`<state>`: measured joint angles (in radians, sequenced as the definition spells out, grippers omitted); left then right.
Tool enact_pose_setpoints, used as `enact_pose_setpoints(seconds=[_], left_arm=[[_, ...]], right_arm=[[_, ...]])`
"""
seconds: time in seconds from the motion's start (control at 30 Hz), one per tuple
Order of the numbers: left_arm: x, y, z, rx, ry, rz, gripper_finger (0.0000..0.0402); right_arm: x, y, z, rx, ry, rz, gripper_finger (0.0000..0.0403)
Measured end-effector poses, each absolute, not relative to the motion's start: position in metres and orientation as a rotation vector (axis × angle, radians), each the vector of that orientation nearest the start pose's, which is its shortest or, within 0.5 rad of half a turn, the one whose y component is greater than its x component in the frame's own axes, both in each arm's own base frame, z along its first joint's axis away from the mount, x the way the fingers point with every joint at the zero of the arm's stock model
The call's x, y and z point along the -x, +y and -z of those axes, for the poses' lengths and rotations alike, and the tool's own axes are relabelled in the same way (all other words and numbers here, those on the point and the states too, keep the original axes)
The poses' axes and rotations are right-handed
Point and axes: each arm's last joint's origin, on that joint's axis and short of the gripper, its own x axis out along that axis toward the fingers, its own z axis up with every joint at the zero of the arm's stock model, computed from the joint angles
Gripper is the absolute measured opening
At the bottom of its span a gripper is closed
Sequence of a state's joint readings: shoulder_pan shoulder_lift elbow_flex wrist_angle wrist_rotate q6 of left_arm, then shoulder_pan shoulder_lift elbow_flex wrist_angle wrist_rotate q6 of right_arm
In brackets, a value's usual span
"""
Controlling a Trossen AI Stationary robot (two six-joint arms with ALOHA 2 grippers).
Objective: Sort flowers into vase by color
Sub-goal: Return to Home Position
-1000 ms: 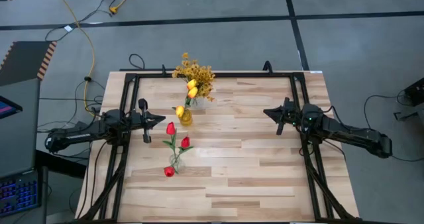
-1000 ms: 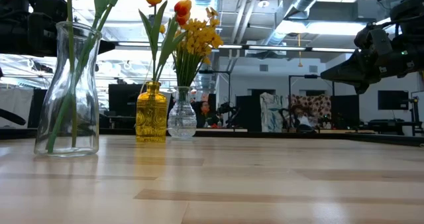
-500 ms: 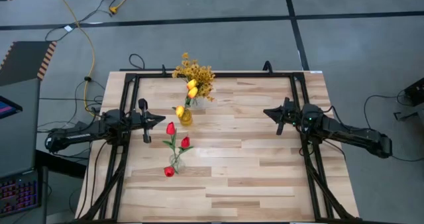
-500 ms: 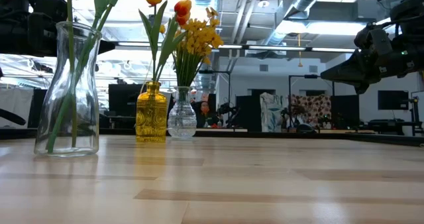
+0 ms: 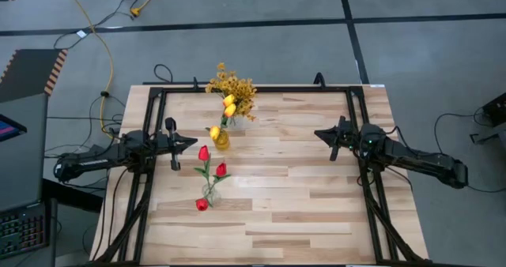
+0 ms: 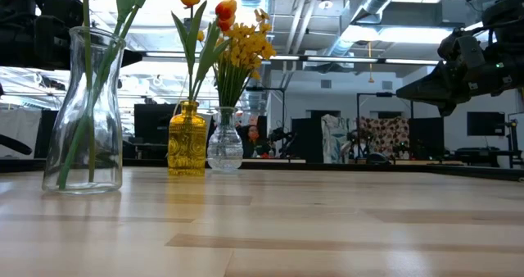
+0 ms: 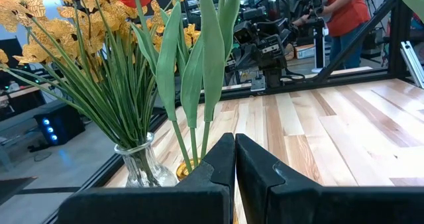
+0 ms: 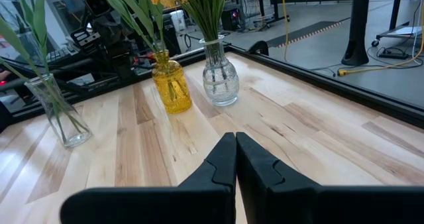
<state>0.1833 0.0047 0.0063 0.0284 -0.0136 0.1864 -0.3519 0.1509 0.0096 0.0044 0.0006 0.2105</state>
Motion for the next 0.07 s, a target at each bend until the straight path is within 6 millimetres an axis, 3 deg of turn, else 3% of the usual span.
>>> enact_pose_setpoints(seconds=[0.07], left_arm=[[-0.0959,0.0181,-0.1680,-0.189,-0.011,-0.199,0.0000]], right_arm=[[-0.0993,-0.0365,-0.1548,-0.232,0.098,0.365,0.0036]])
